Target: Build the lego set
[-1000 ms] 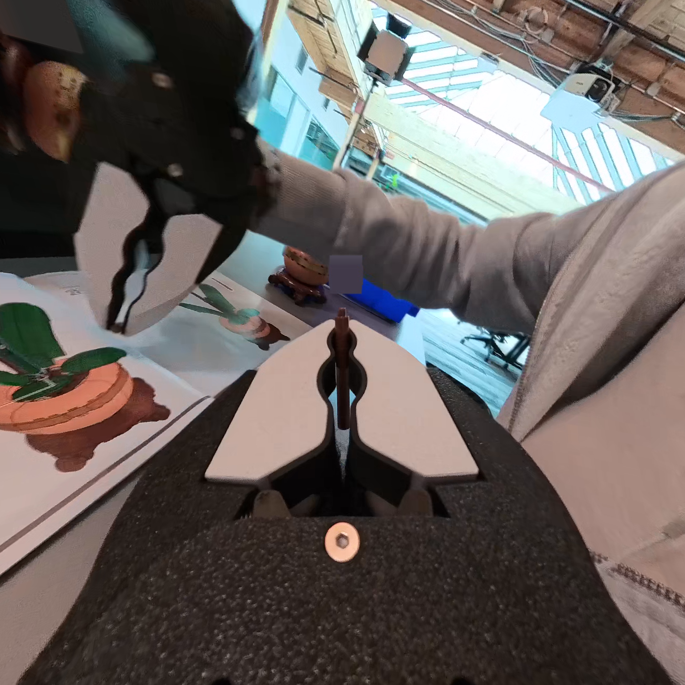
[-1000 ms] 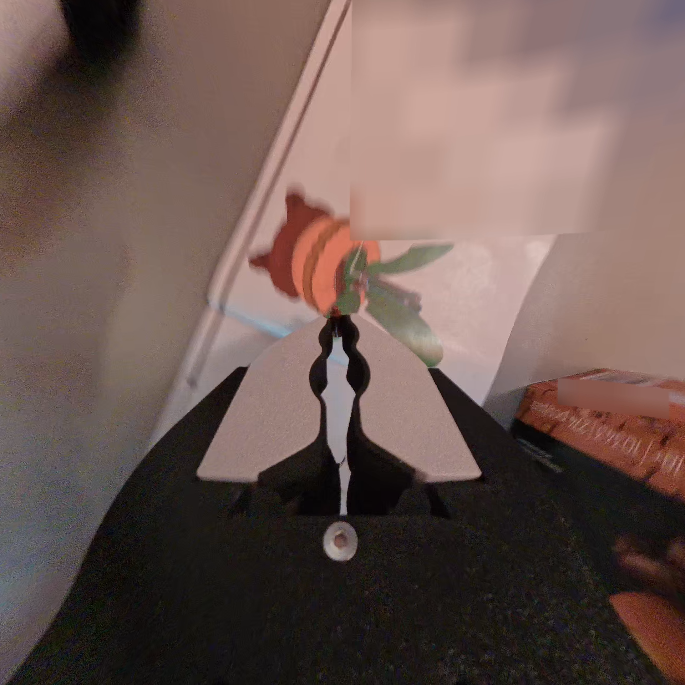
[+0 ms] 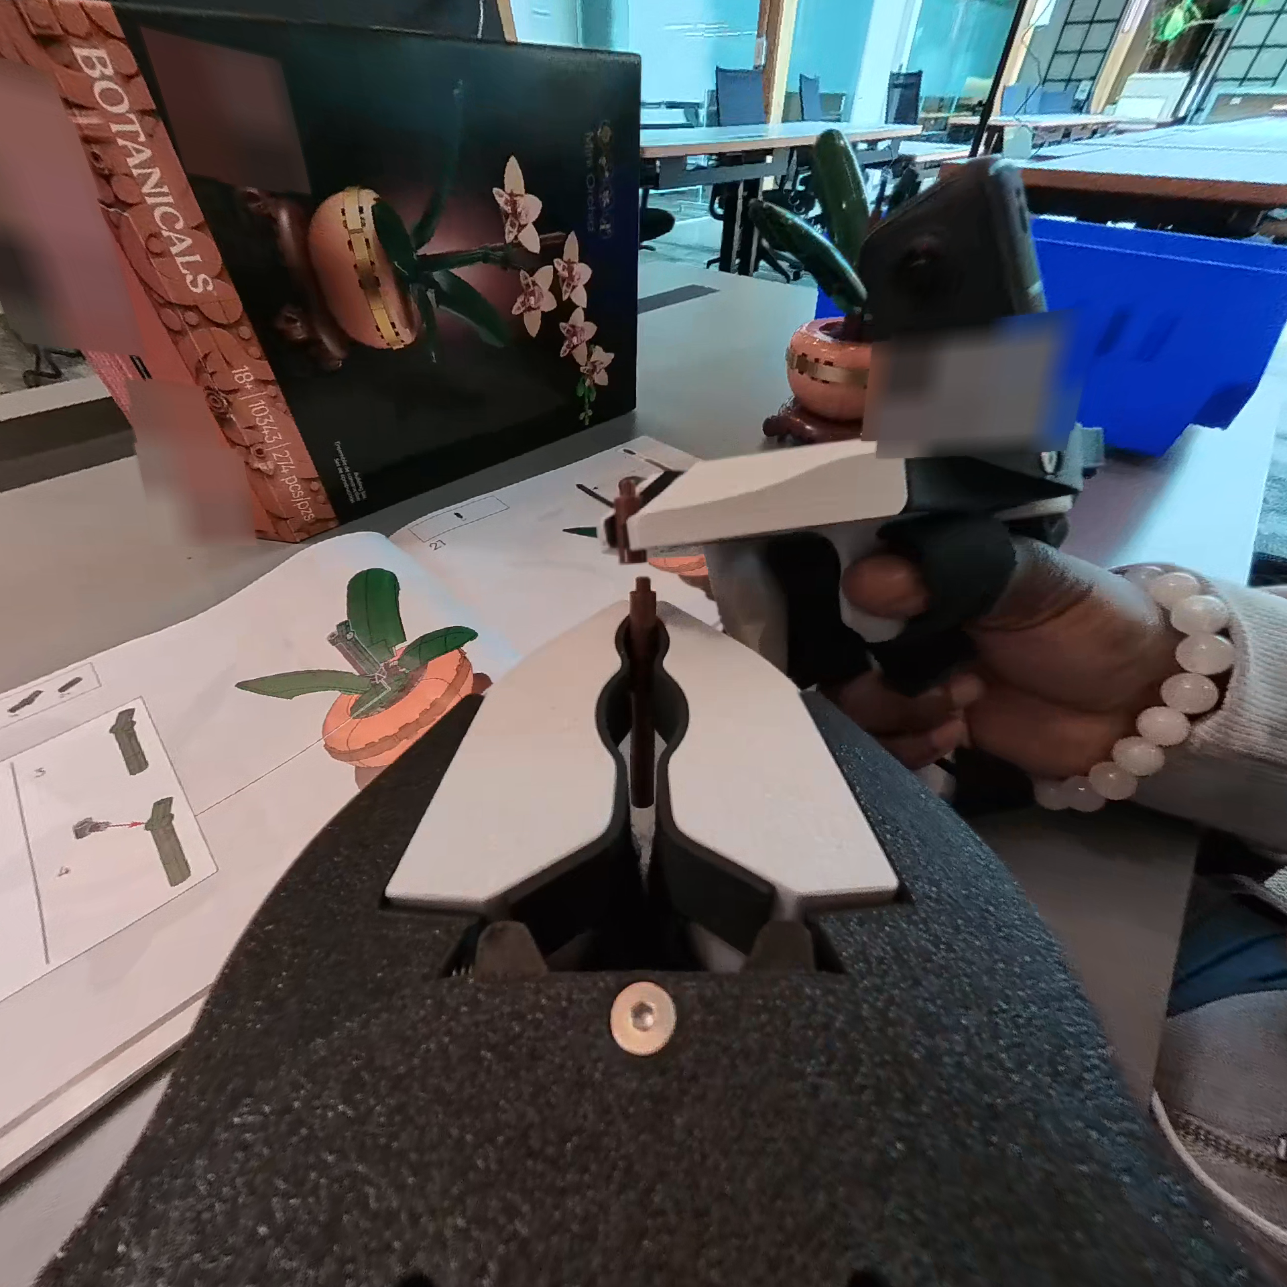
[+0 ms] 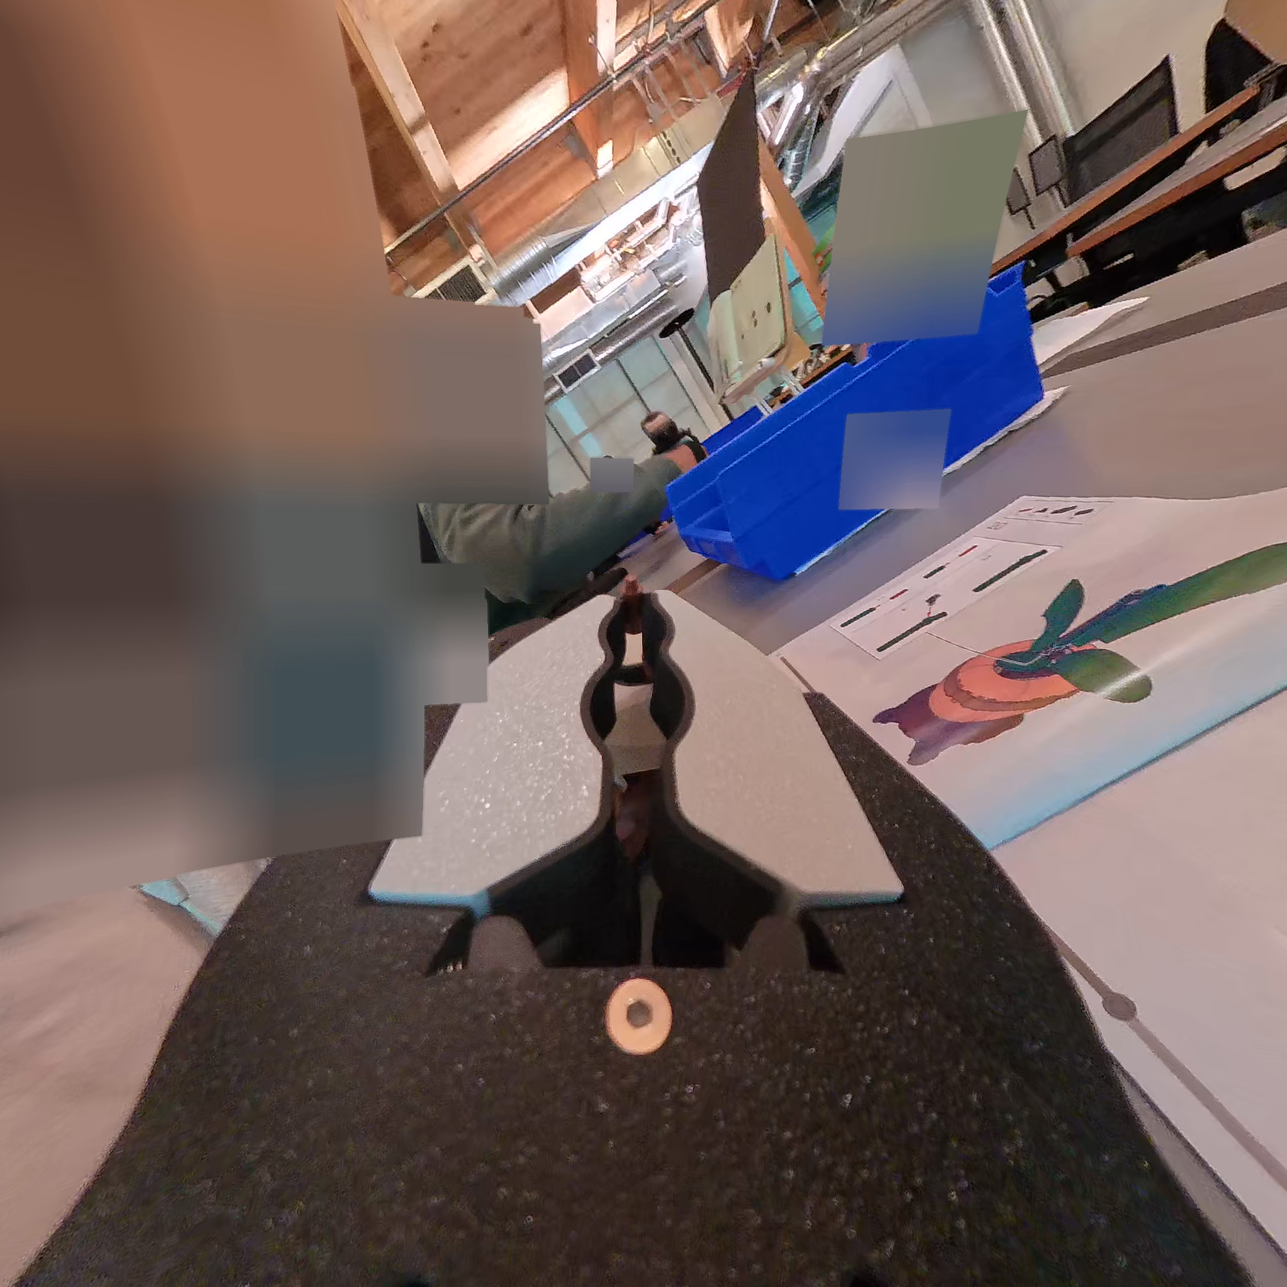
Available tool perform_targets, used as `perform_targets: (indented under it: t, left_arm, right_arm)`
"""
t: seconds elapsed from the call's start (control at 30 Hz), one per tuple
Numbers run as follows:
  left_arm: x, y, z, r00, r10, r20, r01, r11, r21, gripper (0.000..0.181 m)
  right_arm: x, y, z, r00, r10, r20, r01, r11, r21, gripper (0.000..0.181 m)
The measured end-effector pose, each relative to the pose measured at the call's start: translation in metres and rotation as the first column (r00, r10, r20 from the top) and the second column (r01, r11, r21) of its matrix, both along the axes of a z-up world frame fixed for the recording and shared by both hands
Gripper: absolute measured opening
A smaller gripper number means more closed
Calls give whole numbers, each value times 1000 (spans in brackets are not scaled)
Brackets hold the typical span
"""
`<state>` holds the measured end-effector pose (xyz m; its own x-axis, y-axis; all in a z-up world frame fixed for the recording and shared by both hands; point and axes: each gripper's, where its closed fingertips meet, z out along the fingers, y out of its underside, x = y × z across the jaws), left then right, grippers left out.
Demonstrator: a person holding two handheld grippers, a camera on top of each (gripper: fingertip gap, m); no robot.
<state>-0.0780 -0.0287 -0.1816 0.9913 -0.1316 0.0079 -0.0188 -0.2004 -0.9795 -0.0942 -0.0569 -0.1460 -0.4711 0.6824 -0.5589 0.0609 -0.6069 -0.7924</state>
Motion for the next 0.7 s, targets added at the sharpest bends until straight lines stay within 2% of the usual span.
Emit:
perform_targets:
  t: [0.03,0.7]
  left_arm:
    - [0,0,0,1000,1,1,-1,1000,2,0]
    - [0,-3,1,1000,-8,21,8,1000,9,0]
  right_arm:
    - [0,0,-1,1000,-11,3,11,1000,8,4]
    - [2,2,-5,999,-17,27,17,1000,20,4]
